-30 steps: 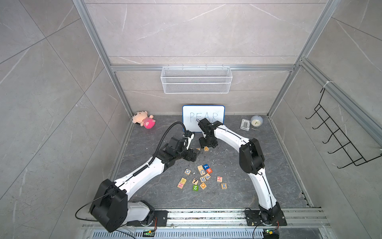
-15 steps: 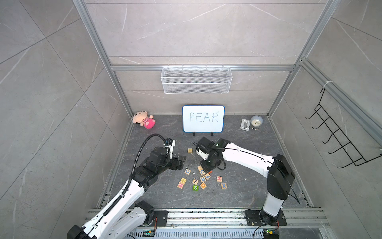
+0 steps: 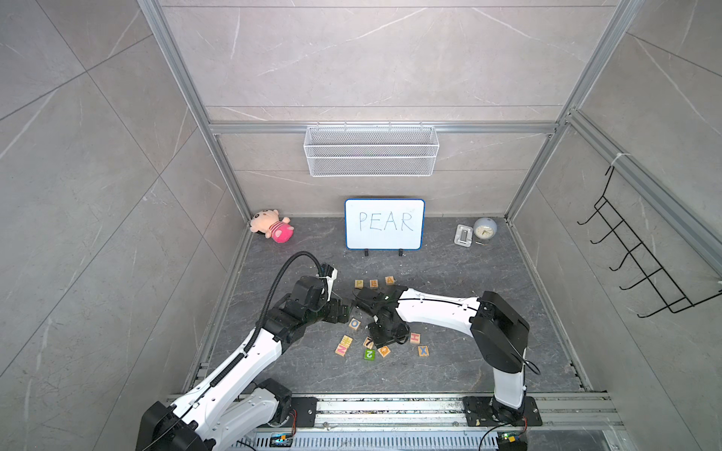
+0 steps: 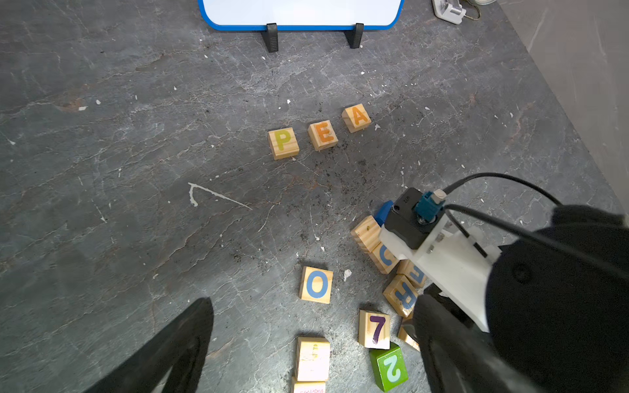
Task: Spell the uppercase word “pear” with letter blocks
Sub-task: Pick up the letter block from the center of the board.
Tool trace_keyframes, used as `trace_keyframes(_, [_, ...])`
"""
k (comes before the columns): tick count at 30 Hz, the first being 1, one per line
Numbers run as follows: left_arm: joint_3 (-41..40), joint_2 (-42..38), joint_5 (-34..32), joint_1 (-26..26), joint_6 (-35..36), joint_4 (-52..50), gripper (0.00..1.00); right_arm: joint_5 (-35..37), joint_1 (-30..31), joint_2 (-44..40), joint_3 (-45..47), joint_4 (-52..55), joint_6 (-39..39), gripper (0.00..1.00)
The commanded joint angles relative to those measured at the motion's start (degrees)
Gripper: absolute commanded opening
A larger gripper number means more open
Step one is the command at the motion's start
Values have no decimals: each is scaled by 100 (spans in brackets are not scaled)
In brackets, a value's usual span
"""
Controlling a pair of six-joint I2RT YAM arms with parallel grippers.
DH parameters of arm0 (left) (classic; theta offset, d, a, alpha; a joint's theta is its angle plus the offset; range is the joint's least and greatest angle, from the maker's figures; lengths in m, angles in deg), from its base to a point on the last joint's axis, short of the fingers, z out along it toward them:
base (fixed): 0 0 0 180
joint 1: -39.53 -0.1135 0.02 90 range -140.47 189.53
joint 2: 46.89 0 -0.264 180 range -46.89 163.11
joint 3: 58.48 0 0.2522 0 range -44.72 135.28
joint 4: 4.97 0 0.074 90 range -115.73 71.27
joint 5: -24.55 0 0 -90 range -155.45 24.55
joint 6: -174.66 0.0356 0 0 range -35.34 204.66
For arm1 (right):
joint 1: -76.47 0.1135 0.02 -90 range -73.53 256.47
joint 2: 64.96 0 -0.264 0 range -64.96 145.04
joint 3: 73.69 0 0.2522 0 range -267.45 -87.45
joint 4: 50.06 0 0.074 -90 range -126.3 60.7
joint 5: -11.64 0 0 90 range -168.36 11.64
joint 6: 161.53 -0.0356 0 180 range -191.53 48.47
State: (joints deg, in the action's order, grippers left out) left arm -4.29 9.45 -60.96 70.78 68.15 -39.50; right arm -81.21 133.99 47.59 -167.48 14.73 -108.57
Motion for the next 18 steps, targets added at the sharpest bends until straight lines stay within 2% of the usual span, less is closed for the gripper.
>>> trace_keyframes(1, [79, 88, 234, 4, 18, 150, 94, 211, -8, 236, -132, -59, -198, 48])
trace_keyframes(6, [53, 54, 177, 4, 48, 135, 94, 373, -28, 375, -132, -117, -265, 47])
trace_keyframes(11, [36, 97, 166, 4, 99, 162, 94, 539, -30, 478, -311, -100, -80, 42])
trace_keyframes(18, [134, 123, 264, 2, 154, 214, 93, 525, -201, 162, -547, 40, 255, 23])
